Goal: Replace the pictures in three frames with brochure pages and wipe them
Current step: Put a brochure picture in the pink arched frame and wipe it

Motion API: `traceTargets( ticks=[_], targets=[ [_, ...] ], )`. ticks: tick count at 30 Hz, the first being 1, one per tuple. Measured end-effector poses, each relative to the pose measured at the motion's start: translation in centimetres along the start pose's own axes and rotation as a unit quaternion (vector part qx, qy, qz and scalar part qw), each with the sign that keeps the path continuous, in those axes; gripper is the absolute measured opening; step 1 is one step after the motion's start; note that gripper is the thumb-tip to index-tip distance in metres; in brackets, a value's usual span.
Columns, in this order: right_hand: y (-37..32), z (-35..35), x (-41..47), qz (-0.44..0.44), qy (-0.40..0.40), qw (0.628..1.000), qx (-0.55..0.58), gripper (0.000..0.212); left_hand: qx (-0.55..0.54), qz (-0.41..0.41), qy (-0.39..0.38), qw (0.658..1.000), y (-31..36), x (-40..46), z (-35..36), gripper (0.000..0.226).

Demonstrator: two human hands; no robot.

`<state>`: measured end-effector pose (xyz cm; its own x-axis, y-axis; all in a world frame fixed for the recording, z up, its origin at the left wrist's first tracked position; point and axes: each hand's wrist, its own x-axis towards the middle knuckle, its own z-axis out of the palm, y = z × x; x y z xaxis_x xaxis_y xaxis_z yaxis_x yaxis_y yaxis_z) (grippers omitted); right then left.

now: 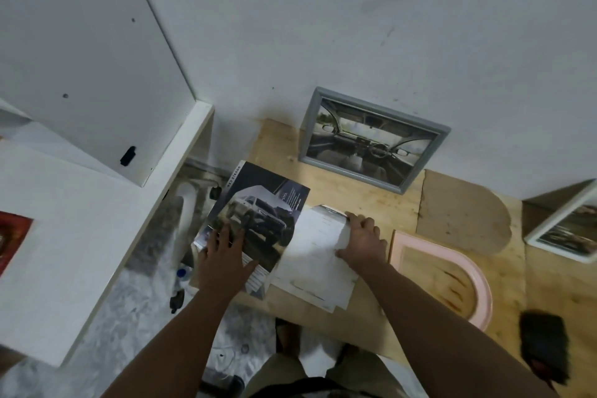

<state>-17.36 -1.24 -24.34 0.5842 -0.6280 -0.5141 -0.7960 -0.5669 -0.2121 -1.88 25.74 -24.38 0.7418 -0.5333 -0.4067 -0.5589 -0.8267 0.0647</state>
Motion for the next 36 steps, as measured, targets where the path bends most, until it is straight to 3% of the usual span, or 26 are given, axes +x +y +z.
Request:
traceTargets(
  ticks=[6, 10, 13, 15, 18, 20, 22, 24, 27, 29, 33, 36],
  targets=[
    [1.8, -1.8, -0.7, 0.023, -0.026, 0.988, 0.148, 0.082, -0.007, -0.012, -0.014, 1.000, 0.2, 0.2, 0.3, 0.091],
    [4.5, -4.7, -1.8, 0.054, -0.070, 0.949, 0.301, 0.075, -0.017, -0.019, 0.009, 1.000, 0.6, 0.0, 0.3, 0.096],
    [7.2, -7.1, -3.5, 0.081, -0.126, 0.853, 0.501, 0.068, -0.091, 0.016, 0.121, 0.988, 2.2, -0.1, -0.3, 0.081],
    [9.2, -8.3, -4.7, 0.086, -0.156, 0.770, 0.613, 0.067, -0.192, 0.054, 0.141, 0.970, 4.6, 0.2, -0.9, 0.076],
    [12.4, -9.3, -6.5, 0.074, -0.166, 0.669, 0.721, 0.054, -0.409, 0.044, -0.028, 0.911, 11.0, 0.1, -2.7, 0.074],
    [14.6, -9.5, -7.8, 0.074, -0.149, 0.636, 0.753, 0.049, -0.500, 0.005, -0.168, 0.850, 16.0, -0.3, -4.0, 0.064],
    [16.4, -9.5, -9.0, 0.090, -0.109, 0.654, 0.743, 0.052, -0.577, -0.012, -0.258, 0.775, 20.6, -0.8, -4.5, 0.052],
    [18.4, -9.4, -10.1, 0.119, -0.059, 0.696, 0.706, 0.058, -0.590, -0.007, -0.258, 0.765, 24.4, -1.4, -4.5, 0.040],
    [22.3, -8.5, -11.1, 0.161, -0.025, 0.714, 0.681, 0.061, -0.548, -0.002, -0.202, 0.811, 28.3, -1.8, -3.6, 0.031],
    [24.7, -8.1, -11.9, 0.179, -0.020, 0.722, 0.668, 0.052, -0.527, 0.004, -0.181, 0.830, 29.8, -1.7, -2.8, 0.030],
    [28.5, -6.7, -12.2, 0.213, -0.011, 0.766, 0.606, 0.025, -0.430, 0.036, -0.126, 0.893, 30.9, -1.9, -0.7, 0.027],
    [29.6, -5.8, -12.0, 0.224, -0.006, 0.820, 0.526, 0.017, -0.330, 0.064, -0.081, 0.938, 31.2, -2.7, 1.1, 0.028]
  ],
)
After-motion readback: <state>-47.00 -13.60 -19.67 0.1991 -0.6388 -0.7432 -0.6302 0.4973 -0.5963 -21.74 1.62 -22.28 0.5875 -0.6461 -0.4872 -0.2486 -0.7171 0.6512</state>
